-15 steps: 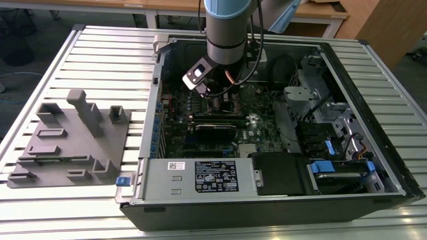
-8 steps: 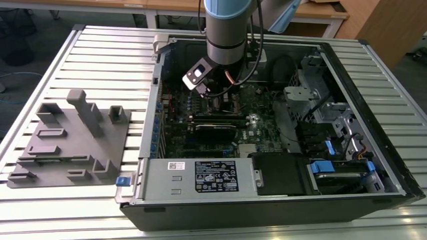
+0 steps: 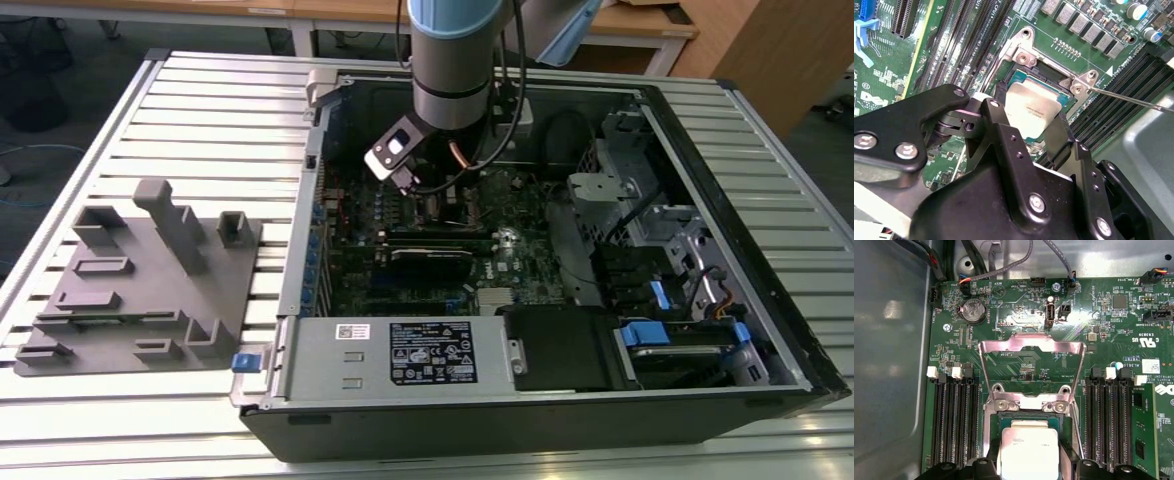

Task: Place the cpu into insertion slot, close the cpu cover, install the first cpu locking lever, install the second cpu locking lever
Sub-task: 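Place the cpu into insertion slot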

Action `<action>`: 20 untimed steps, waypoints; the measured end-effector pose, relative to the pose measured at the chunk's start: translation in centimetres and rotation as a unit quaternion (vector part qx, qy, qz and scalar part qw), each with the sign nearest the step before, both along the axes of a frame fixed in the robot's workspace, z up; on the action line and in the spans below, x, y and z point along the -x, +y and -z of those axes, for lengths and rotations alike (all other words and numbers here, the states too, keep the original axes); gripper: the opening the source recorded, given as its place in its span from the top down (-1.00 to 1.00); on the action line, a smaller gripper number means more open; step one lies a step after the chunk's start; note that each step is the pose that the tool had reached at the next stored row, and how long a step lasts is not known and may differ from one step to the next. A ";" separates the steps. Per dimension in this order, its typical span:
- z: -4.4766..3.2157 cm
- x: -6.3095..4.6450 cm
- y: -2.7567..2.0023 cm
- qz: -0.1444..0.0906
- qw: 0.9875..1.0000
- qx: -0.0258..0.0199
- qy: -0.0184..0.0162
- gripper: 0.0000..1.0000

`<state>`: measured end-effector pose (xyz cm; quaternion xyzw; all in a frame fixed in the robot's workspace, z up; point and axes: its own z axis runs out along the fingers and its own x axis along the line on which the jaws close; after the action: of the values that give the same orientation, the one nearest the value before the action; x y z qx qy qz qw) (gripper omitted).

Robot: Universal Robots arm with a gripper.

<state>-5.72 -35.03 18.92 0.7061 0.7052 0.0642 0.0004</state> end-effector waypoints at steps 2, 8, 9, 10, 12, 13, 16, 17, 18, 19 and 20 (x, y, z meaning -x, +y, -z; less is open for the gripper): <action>-0.01 0.0 -0.06 0.000 1.000 0.001 0.000 -0.08; 0.03 0.1 -0.15 0.000 1.000 0.002 0.001 -0.08; 0.03 0.1 -0.15 0.000 1.000 0.002 0.001 -0.08; 0.03 0.1 -0.15 0.000 1.000 0.002 0.001 -0.08; 0.04 0.1 -0.15 0.000 1.000 0.002 0.001 -0.10; 0.09 0.1 -0.12 0.000 1.000 0.001 0.001 -0.10; 0.21 0.0 -0.01 0.000 1.000 0.000 0.000 -0.20; 0.21 0.0 -0.01 0.000 1.000 0.000 0.000 -0.20; 0.21 0.0 -0.01 0.000 1.000 0.000 0.000 -0.20; 0.18 0.0 0.00 0.000 1.000 0.000 0.000 -0.20; 0.09 0.0 -0.02 0.000 1.000 0.000 0.000 -0.20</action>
<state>-5.73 -35.04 18.83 0.7061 0.7052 0.0645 0.0002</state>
